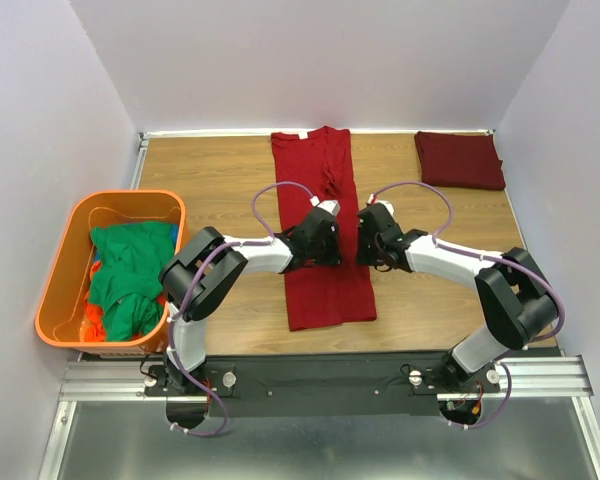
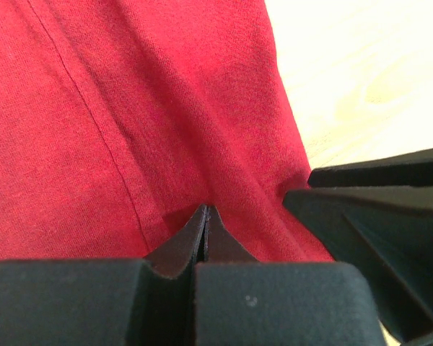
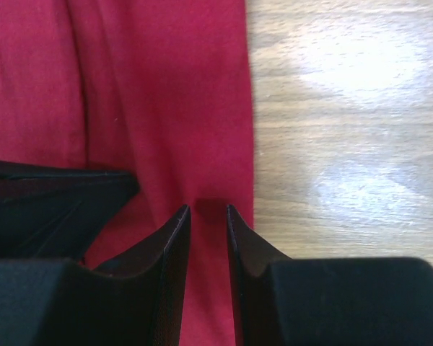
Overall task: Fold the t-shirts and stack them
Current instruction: Fold the tshirt
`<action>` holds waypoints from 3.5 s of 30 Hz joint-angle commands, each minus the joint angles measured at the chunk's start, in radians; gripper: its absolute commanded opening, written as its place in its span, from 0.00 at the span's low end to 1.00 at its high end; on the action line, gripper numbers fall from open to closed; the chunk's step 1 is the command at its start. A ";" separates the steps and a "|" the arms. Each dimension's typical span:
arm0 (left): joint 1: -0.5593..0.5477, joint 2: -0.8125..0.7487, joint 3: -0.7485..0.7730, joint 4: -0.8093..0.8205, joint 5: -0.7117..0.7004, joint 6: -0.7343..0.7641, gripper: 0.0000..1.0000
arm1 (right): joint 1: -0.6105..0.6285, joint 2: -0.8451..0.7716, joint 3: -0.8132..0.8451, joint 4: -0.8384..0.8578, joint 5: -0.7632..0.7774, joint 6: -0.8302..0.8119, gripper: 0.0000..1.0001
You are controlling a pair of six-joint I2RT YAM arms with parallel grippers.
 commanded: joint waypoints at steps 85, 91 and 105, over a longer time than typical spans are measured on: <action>-0.015 -0.087 -0.113 -0.072 0.042 0.104 0.00 | 0.074 -0.274 -0.177 -0.126 0.124 0.078 0.44; -0.021 -0.260 -0.109 -0.050 0.096 0.133 0.16 | 0.074 -0.385 -0.188 -0.137 -0.042 0.112 0.48; -0.023 -0.579 -0.447 -0.146 0.001 -0.089 0.00 | 0.130 -0.471 -0.346 -0.063 -0.268 0.232 0.31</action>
